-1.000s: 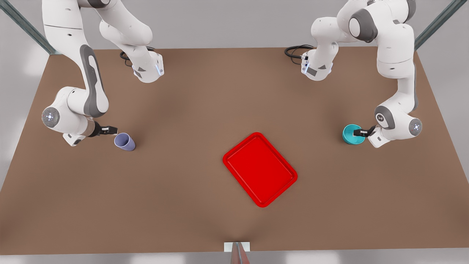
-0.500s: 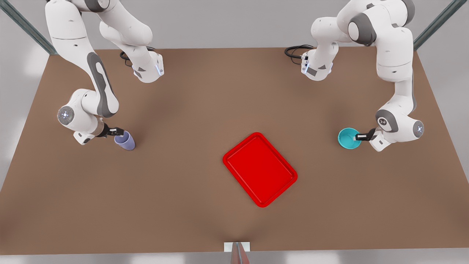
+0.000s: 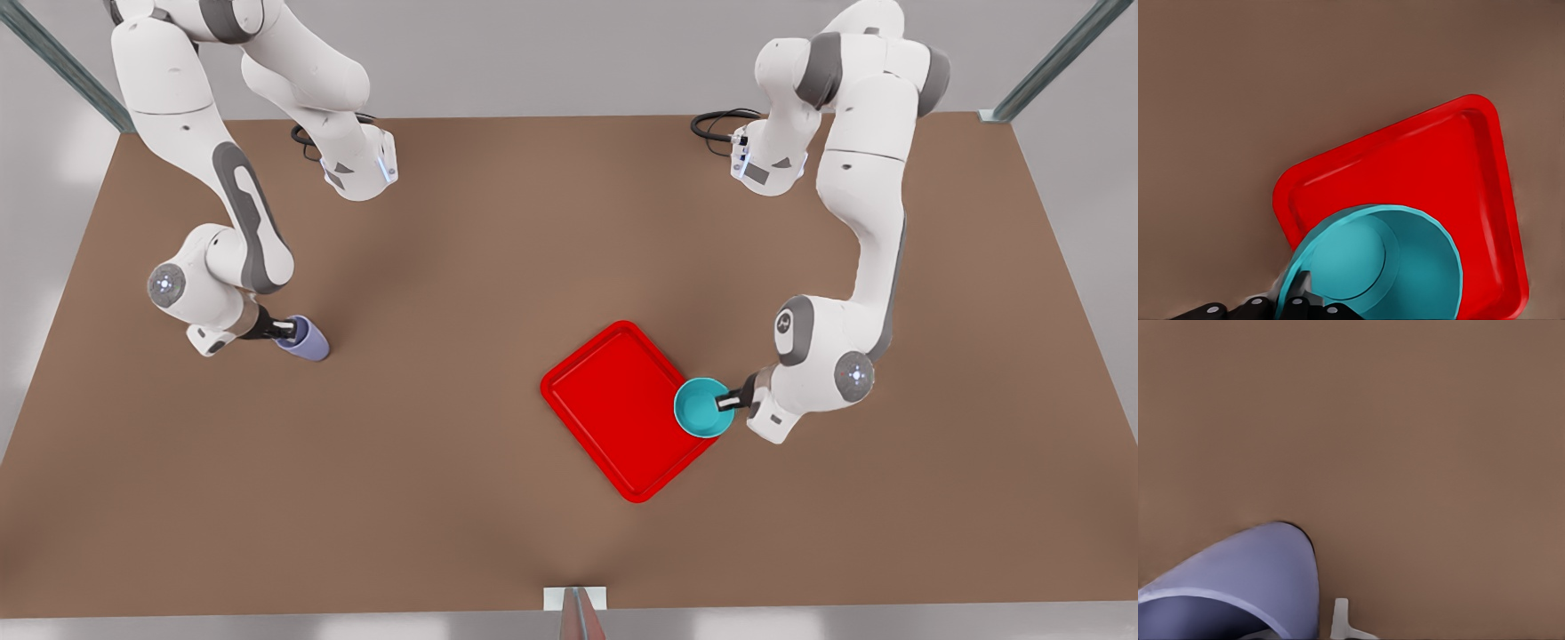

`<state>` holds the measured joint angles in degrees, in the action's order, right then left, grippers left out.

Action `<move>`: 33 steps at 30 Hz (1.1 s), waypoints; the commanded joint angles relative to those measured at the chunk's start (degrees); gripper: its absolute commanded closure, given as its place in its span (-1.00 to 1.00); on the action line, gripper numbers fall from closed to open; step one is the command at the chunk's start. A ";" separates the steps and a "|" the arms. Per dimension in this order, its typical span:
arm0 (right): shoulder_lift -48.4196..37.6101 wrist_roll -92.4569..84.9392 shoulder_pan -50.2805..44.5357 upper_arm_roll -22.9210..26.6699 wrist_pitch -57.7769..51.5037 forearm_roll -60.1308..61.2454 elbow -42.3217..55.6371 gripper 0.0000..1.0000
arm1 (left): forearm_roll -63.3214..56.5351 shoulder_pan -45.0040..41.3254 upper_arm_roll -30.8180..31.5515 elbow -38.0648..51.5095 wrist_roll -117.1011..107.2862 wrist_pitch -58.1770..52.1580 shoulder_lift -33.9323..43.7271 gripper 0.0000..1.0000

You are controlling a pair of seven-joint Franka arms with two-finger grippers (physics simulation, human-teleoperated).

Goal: Place the bowl on the tray with the left arm and the cup on the tray with the right arm

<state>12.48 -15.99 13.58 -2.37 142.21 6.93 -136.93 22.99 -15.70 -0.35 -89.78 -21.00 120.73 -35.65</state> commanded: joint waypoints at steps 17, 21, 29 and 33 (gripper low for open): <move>-5.53 1.32 -7.51 -2.99 -5.71 -0.07 3.34 0.57 | 6.19 -5.22 -0.18 8.48 -8.79 1.09 -9.88 0.57; -7.29 8.78 -15.42 -3.08 -8.53 -0.16 5.71 0.57 | 3.82 -5.13 -0.35 8.48 -6.86 0.83 -10.06 -1.00; -5.97 19.33 -24.13 -3.08 -7.30 -0.16 7.47 0.57 | -6.37 -5.13 -2.02 9.09 -6.95 -5.94 -4.08 -1.00; -2.72 23.28 -31.95 -3.08 -8.00 -0.60 13.62 0.57 | -15.34 -4.96 -9.92 9.09 7.99 -22.72 6.11 -1.00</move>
<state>10.68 7.55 -19.72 -5.48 134.35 6.84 -122.38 11.79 -20.47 -10.83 -80.68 -12.65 96.70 -27.80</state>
